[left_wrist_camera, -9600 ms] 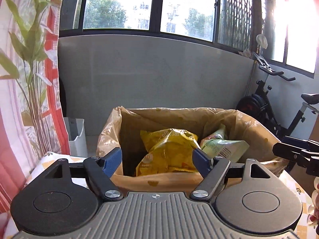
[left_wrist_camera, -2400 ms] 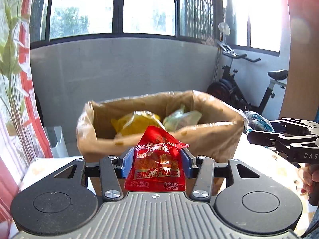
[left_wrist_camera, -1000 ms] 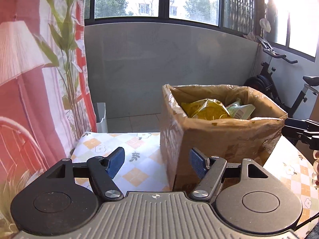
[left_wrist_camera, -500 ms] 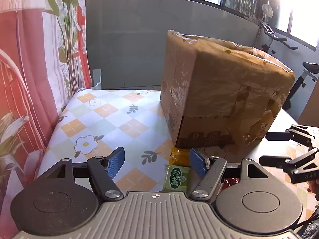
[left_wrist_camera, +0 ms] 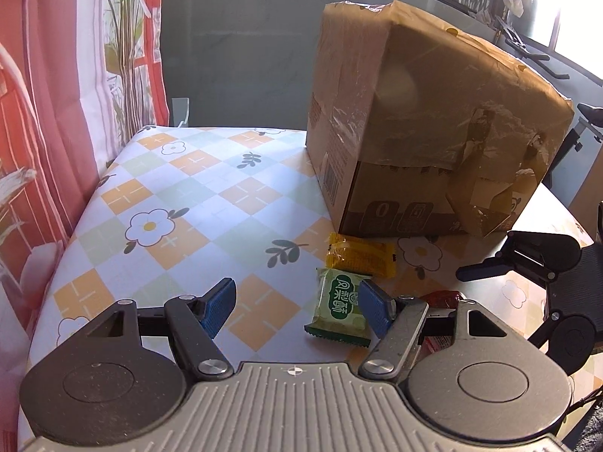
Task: Organize snacks
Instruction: 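Move both tools back to the remaining snacks beside the box, then grasp the red candy bag with the right tool while the left tool grasps the green packet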
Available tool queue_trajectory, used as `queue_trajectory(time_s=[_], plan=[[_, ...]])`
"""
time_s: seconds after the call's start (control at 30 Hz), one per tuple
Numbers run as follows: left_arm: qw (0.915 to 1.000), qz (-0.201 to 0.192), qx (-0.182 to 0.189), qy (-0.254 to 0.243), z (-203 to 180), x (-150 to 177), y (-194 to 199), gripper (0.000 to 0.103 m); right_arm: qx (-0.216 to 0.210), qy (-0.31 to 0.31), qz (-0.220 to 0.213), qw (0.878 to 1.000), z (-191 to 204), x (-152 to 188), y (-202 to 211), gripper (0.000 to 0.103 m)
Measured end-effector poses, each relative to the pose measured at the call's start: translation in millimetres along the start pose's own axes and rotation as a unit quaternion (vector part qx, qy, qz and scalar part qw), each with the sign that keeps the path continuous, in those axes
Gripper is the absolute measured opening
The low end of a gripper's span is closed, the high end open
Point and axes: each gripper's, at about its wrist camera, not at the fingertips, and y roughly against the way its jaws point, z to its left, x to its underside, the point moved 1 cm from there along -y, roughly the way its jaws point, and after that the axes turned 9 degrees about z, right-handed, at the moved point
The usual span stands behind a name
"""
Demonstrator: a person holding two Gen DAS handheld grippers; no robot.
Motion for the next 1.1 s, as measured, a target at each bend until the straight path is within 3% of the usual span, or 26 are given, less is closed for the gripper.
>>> queue_trajectory(time_s=[0.2,0.27,0.33,0.47,0.7,0.87,1.0,1.1], plan=[[1.0000,0.002,0.003,0.005,0,-1,-4,0.073,-0.054,-0.049,0.008,0.997,-15,-5,-13,0.083],[1.0000,0.003,0.002,-0.001,-2,0,-6,0.073,-0.050,-0.053,0.000,0.997,-15,-2,-9,0.067],[1.0000,0.007,0.000,-0.006,-3,0,-9,0.073,-0.049,-0.063,-0.004,0.997,-18,0,-5,0.059],[0.9998,0.013,0.002,-0.014,-9,3,-18,0.073,-0.041,-0.086,-0.024,0.995,-21,12,1,0.052],[0.9990,0.017,0.008,-0.041,-29,6,-31,0.073,0.004,-0.164,-0.052,0.985,-31,37,20,0.051],[0.9984,0.024,0.006,-0.051,-40,5,-45,0.073,0.033,-0.201,-0.049,0.978,-37,56,32,0.051],[0.9978,0.031,-0.013,-0.057,-44,4,-61,0.073,0.041,-0.232,-0.062,0.970,-43,67,39,0.051],[0.9977,0.039,-0.023,-0.051,-46,4,-72,0.068,0.042,-0.226,-0.065,0.971,-40,66,38,0.051]])
